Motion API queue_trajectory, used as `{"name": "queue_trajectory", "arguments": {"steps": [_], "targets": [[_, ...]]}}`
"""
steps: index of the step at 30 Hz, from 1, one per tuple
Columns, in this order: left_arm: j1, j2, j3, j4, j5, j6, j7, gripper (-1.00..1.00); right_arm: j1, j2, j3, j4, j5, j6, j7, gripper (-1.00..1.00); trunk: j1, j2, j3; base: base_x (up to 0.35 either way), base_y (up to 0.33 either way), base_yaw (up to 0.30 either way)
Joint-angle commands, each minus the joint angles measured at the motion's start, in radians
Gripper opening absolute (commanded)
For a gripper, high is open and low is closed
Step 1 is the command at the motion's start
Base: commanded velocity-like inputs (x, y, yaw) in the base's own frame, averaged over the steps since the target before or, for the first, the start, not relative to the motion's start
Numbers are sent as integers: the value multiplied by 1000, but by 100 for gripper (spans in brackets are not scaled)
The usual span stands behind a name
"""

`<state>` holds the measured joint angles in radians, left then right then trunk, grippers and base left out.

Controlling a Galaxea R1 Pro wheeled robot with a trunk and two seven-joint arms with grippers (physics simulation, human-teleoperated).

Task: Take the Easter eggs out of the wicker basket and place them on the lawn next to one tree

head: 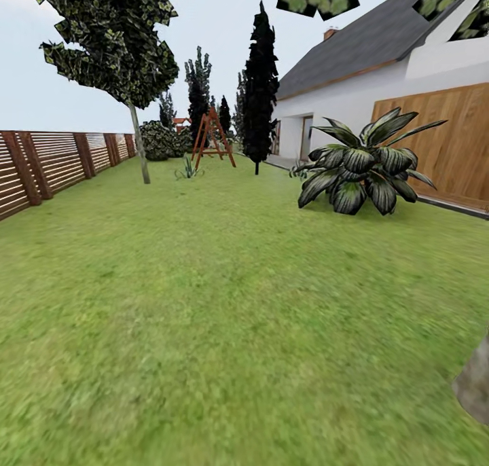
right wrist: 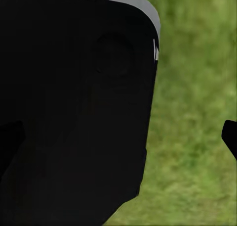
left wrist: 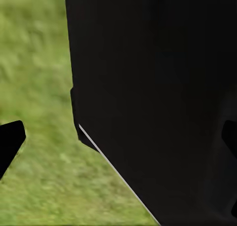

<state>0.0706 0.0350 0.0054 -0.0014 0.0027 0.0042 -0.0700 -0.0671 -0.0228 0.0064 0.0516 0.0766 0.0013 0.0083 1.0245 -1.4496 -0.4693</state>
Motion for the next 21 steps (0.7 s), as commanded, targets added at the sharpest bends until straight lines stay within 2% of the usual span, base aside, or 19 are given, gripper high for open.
{"name": "queue_trajectory", "arguments": {"steps": [1,17,21], "targets": [[0,0,1,0,0,0,-4,100,-1,0,0,2,8,0,1,100,1,0,-1,296,203,-239],[0,0,1,0,1,0,-4,100,-1,0,1,2,8,0,1,100,1,0,-1,296,203,-292],[0,0,1,0,1,0,-4,100,-2,0,0,2,8,0,1,100,1,0,-1,296,203,-150]]}}
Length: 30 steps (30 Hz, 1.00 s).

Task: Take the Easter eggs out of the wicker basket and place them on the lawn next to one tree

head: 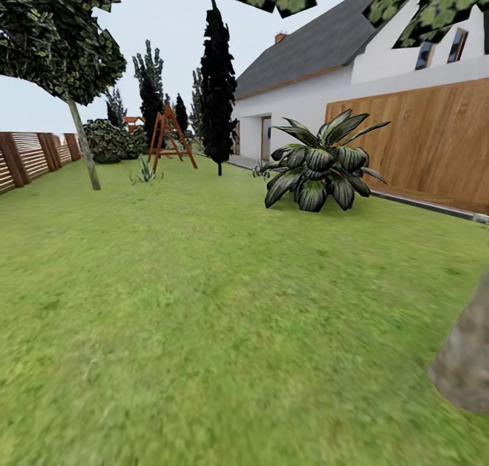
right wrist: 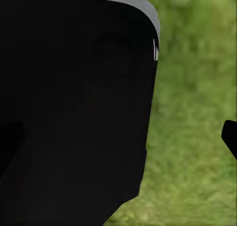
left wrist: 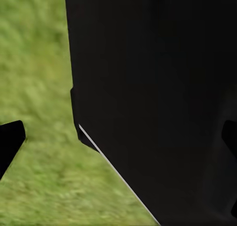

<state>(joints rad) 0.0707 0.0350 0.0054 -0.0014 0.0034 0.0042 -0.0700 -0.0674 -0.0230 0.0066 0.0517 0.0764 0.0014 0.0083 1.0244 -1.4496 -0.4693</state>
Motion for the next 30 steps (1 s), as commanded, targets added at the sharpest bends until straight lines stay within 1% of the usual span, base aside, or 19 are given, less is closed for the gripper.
{"name": "queue_trajectory", "arguments": {"steps": [1,30], "targets": [[0,0,1,0,1,0,-4,100,-1,0,0,2,8,0,1,100,1,0,-1,296,203,-38],[0,0,1,-1,1,0,-4,100,-1,0,1,2,8,0,0,100,1,0,-1,305,193,-2]]}}
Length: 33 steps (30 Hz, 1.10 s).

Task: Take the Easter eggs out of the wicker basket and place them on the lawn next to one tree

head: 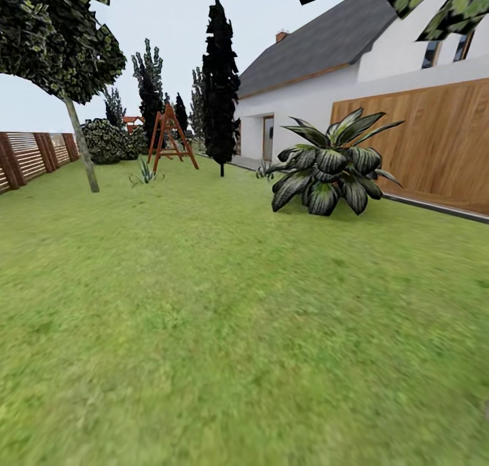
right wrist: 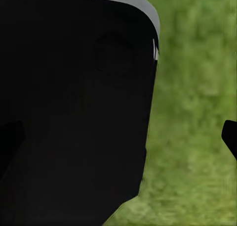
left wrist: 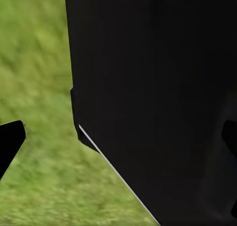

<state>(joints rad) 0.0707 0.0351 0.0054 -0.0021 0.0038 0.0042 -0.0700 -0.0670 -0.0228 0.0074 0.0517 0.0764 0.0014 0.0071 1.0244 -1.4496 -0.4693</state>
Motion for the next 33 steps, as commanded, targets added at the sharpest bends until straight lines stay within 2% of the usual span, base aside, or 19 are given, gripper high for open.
{"name": "queue_trajectory", "arguments": {"steps": [1,19,33], "targets": [[0,0,1,0,1,0,-4,100,-1,0,0,2,8,0,1,100,1,0,-1,307,192,0],[0,0,1,0,-1,0,-4,100,-2,0,0,2,8,0,1,100,1,0,-1,307,192,-7],[0,0,1,1,-1,1,-4,100,-2,0,0,2,8,0,2,100,1,0,-1,307,191,-240]]}}
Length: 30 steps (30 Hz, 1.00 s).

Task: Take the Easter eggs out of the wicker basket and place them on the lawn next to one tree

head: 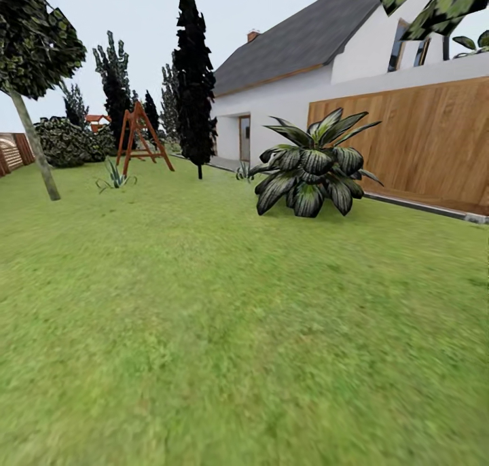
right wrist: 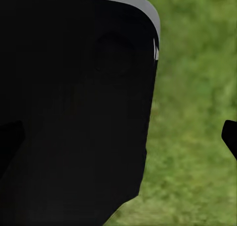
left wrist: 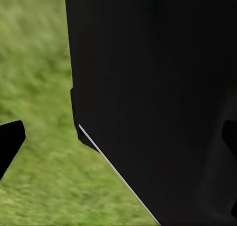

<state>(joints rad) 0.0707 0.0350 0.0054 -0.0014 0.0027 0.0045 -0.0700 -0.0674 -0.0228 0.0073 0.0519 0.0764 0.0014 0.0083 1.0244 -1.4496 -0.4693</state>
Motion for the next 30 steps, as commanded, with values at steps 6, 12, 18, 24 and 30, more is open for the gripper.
{"name": "queue_trajectory", "arguments": {"steps": [6,12,18,24,30], "targets": [[0,0,1,0,0,0,-4,100,-1,0,0,2,8,0,0,100,1,0,-1,307,190,-21],[0,0,1,0,0,0,-4,100,-1,0,0,2,8,0,0,100,1,0,-1,307,190,-1],[0,0,1,0,0,0,-4,100,-1,0,0,2,8,0,-1,100,1,0,-1,307,189,0],[0,0,1,0,0,0,-4,100,-1,0,0,2,8,0,-1,100,1,0,-1,307,188,0],[0,0,1,0,0,0,-4,100,-1,0,0,2,8,0,0,100,1,0,-1,308,187,0]]}}
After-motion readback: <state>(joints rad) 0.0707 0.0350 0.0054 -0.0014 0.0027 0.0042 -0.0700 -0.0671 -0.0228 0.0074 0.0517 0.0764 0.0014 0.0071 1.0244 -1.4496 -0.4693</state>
